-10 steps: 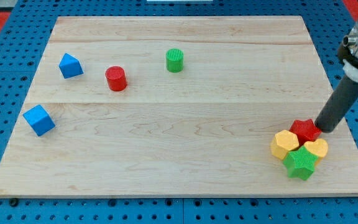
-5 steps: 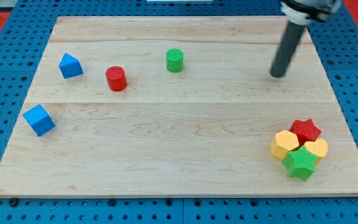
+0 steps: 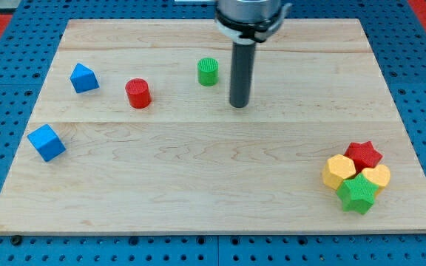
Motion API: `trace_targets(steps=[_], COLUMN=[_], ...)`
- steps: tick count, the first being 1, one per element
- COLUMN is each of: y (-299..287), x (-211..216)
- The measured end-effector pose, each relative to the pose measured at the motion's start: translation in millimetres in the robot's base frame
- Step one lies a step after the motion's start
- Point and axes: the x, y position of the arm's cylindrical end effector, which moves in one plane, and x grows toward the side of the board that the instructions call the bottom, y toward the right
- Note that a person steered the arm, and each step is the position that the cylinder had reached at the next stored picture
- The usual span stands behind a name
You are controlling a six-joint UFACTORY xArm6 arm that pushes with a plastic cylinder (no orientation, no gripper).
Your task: Point at the red circle
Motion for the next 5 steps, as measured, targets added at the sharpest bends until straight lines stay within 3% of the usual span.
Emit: trace_targets(steps=[2, 3, 5], y=[-94.2, -113.6, -102.2], x=[-65.6, -79.3, -20.8])
